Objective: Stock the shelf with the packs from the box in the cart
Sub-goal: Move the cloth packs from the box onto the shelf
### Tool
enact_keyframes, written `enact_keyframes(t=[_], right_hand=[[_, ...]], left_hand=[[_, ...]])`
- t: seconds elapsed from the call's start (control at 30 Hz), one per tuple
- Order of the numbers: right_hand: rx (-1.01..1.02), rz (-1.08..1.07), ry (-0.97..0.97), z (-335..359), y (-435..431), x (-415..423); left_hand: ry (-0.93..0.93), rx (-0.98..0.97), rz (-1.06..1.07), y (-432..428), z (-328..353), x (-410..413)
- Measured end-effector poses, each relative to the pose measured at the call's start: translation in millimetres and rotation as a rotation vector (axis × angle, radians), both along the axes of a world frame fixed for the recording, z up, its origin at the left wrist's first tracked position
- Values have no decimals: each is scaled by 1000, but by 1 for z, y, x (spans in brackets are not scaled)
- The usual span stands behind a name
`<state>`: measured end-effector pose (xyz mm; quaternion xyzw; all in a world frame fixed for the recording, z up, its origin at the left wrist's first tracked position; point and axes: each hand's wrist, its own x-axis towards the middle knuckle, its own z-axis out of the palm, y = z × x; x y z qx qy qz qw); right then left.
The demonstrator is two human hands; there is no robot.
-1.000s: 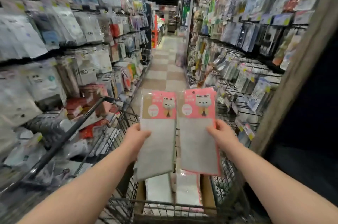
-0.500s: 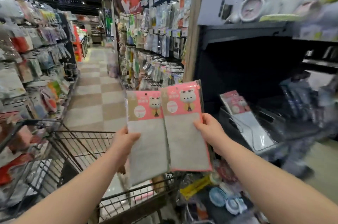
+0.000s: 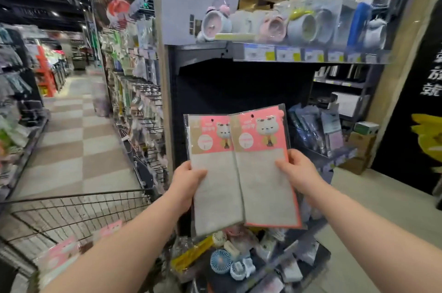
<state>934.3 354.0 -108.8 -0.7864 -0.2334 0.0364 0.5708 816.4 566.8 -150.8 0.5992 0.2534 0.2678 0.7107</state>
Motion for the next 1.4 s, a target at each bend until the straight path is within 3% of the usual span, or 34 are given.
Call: enact_keyframes(t=[0.27,0.5,0.83,1.27,1.4], right_hand=[[-7,-25,-6,-6,-78,77],[20,10,0,-12,-79,121],[71,93,1,13,-32,200],[106,356,202,-16,69,249],[90,460,292,-31,96,252]], left_hand=[[18,-55,5,-78,-8,77],[56,-23,57,-73,0,119],[6,-76,158,-11,-2,195],[201,-95,197,7,-33,231],[125,-174,321,5,-25,228]])
